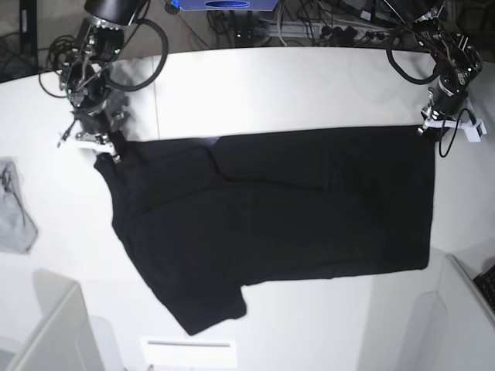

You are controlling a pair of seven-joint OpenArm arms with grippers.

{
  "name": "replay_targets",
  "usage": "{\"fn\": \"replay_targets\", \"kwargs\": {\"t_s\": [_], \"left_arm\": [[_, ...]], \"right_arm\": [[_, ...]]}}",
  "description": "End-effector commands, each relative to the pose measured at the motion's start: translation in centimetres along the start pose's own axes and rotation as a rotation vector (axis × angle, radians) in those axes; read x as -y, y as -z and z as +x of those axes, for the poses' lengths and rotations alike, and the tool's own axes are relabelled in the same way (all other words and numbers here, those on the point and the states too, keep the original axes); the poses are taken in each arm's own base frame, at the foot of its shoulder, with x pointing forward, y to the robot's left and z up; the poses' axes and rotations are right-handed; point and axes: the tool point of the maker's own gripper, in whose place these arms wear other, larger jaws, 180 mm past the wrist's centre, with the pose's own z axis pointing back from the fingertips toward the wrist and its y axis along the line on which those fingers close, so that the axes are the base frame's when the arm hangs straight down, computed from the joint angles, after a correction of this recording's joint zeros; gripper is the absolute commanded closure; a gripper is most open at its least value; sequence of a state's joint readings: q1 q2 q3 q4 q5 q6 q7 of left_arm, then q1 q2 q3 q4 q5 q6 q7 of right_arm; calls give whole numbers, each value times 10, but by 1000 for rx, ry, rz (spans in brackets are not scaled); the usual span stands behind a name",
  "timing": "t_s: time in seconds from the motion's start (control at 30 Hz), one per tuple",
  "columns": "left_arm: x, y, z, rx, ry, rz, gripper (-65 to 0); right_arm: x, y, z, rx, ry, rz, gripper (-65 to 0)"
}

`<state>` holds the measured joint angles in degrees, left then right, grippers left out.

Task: Fold the T-shirt properly
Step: 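Grasp the folded edge of the shirt with both grippers, then pull the held edge back toward the robot, flattening the shirt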

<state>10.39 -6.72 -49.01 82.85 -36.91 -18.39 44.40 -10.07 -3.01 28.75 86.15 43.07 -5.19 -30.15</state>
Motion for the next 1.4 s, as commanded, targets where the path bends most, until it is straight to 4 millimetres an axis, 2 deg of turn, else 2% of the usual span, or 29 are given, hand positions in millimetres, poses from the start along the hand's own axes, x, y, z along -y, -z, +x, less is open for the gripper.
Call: {"fn": "replay_targets", "kwargs": {"t_s": [0.0,0.03,0.07,0.33,0.6,0.7,0.9,1.17,1.27,1.37], "left_arm": [[2,-3,15,40,16,-12,0],[1,-3,15,39,20,-8,0],[0,-3,15,36,28,-2,0],[-9,-5,13,18,82,48,0],[-16,-11,6,3,94,63,0],[-10,-15,10,10,127,54,0],[4,-24,7,5,200,29,0],[-9,-34,-7,-35,213,56,0],[-15,-38,-14,-53,218,66,0],[-20,-41,-20,-70,222,75,0]], "right_arm": [[0,-1,4,0,0,-5,-57],[1,-1,4,2,2,-6,-8],[1,-1,5,3,3,-7,0],[6,-6,5,9,1,-18,0],[2,-24,17,55,-38,-7,0],[11,-29,17,58,-23,-44,0],[16,-40,17,67,-34,-57,0],[26,-56,15,73,-57,-77,0],[40,-68,24,104,-48,-109,0],[47,-76,25,112,-53,-127,0]]}}
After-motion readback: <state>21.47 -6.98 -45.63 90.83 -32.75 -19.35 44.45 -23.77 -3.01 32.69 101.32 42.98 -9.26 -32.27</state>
